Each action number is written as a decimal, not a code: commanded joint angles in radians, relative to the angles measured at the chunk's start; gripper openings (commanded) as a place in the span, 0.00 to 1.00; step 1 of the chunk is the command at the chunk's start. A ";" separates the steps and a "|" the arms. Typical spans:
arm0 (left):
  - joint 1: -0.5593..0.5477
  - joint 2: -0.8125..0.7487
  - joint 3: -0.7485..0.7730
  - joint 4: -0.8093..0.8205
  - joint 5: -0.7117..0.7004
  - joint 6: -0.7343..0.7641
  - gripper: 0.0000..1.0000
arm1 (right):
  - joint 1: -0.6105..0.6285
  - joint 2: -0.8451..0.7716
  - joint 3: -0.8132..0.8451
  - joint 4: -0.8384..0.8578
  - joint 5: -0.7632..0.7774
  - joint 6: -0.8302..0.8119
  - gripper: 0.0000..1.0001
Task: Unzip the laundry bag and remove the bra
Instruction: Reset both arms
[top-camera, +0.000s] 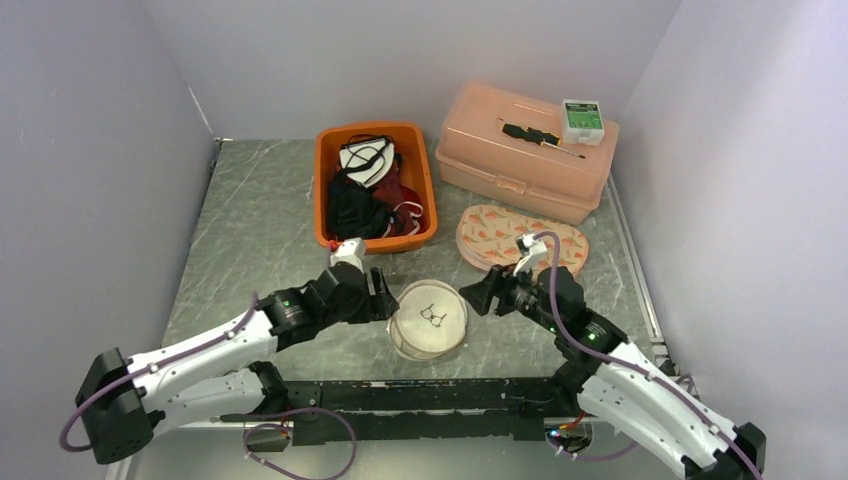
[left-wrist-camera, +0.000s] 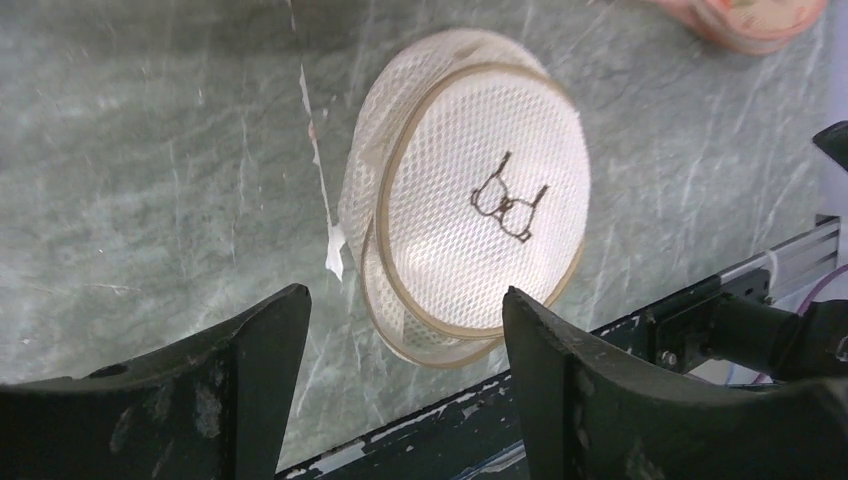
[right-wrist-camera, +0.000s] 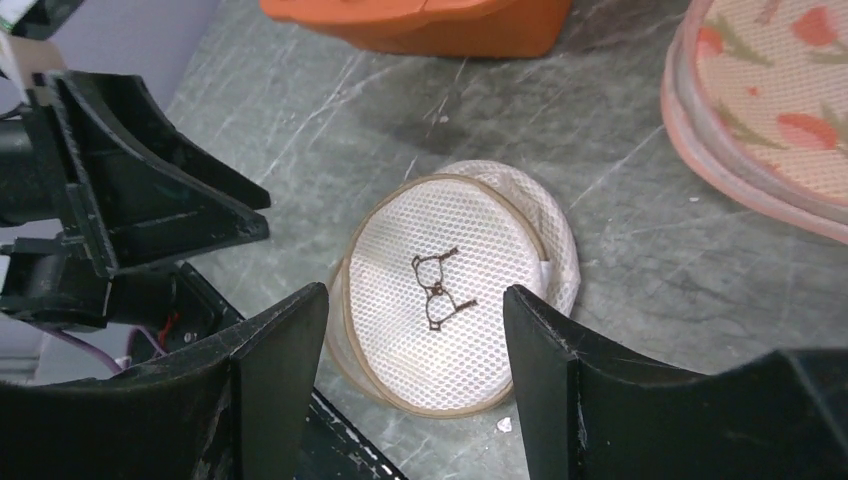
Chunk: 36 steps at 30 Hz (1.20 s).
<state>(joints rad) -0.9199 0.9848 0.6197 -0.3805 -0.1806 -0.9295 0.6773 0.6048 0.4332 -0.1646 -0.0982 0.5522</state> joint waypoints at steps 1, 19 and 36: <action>-0.005 -0.078 0.066 -0.053 -0.087 0.093 0.75 | -0.003 -0.129 0.022 -0.088 0.092 -0.008 0.68; -0.006 -0.213 0.235 -0.022 -0.523 0.446 0.94 | -0.004 -0.214 0.298 -0.213 0.588 0.107 1.00; -0.006 -0.298 0.375 -0.191 -0.557 0.506 0.94 | -0.001 0.028 0.546 -0.316 0.725 0.040 1.00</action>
<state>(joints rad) -0.9226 0.7815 1.0927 -0.6727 -0.7574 -0.5156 0.6746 0.6765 1.0603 -0.5854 0.6895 0.6239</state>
